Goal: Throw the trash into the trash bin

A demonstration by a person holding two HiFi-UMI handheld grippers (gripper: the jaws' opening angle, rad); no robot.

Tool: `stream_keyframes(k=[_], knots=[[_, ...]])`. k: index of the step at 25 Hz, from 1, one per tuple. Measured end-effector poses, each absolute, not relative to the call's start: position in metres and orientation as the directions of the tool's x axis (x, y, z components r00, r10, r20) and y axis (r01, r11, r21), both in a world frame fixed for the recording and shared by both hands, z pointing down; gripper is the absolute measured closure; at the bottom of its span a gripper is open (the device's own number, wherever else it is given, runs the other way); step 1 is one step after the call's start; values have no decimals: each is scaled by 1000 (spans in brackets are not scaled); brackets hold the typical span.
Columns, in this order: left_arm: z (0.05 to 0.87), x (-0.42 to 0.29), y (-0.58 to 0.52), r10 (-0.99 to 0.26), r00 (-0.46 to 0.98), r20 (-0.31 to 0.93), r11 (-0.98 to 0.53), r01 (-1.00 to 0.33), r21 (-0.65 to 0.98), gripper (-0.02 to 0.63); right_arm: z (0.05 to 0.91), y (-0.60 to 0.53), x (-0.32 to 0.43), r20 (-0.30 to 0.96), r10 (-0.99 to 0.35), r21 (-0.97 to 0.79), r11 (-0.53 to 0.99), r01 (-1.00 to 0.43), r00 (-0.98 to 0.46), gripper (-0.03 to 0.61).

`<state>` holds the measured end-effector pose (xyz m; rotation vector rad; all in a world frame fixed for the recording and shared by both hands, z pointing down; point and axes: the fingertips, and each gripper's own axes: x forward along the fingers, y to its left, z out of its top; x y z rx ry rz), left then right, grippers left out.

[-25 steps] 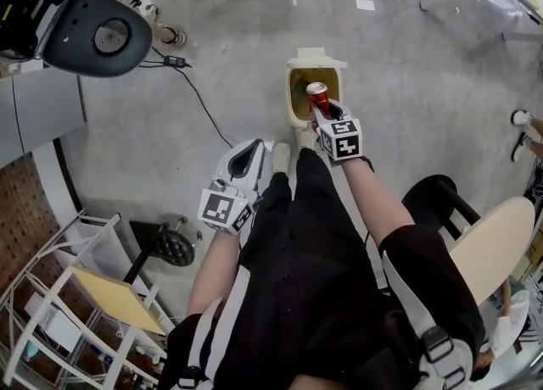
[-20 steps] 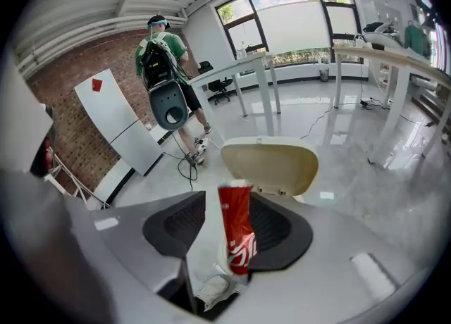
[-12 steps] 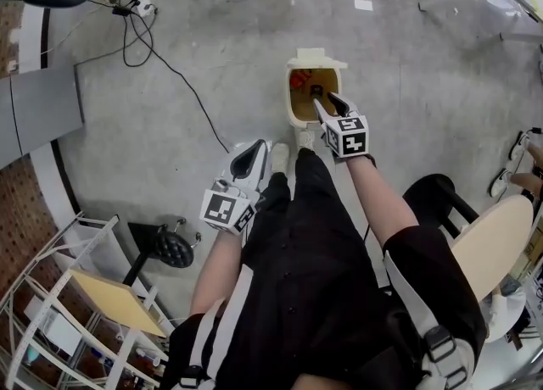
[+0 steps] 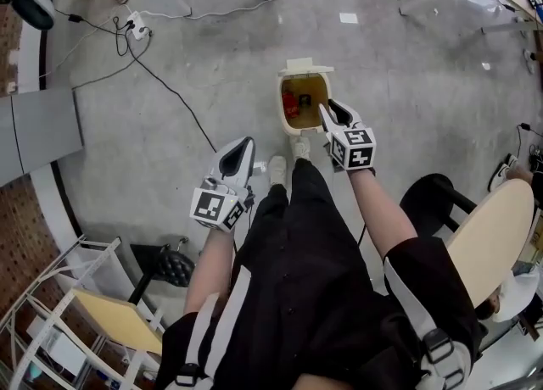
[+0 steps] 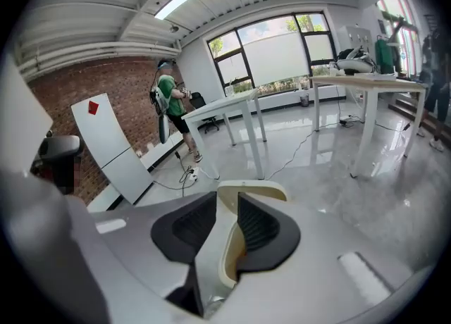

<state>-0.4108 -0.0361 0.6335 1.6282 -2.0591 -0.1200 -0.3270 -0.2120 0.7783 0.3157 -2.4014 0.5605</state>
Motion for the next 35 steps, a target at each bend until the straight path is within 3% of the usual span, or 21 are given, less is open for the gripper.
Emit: stream_keyframes(k=[8, 15, 22, 35], knots=[[592, -441, -12, -945, -219, 245, 287, -912, 293, 611, 702, -225, -301, 518, -234, -278, 864, -420, -823, 502], [533, -463, -4, -969, -233, 83, 247, -938, 245, 612, 601, -243, -262, 313, -399, -186, 864, -467, -862, 531], [502, -448, 2, -989, -150, 9, 147, -960, 240, 611, 525, -220, -186, 166, -522, -155, 824, -545, -837, 538], [456, -367, -68, -989, 100, -108, -122, -967, 225, 612, 466, -206, 5, 44, -798, -152, 590, -793, -602, 554]])
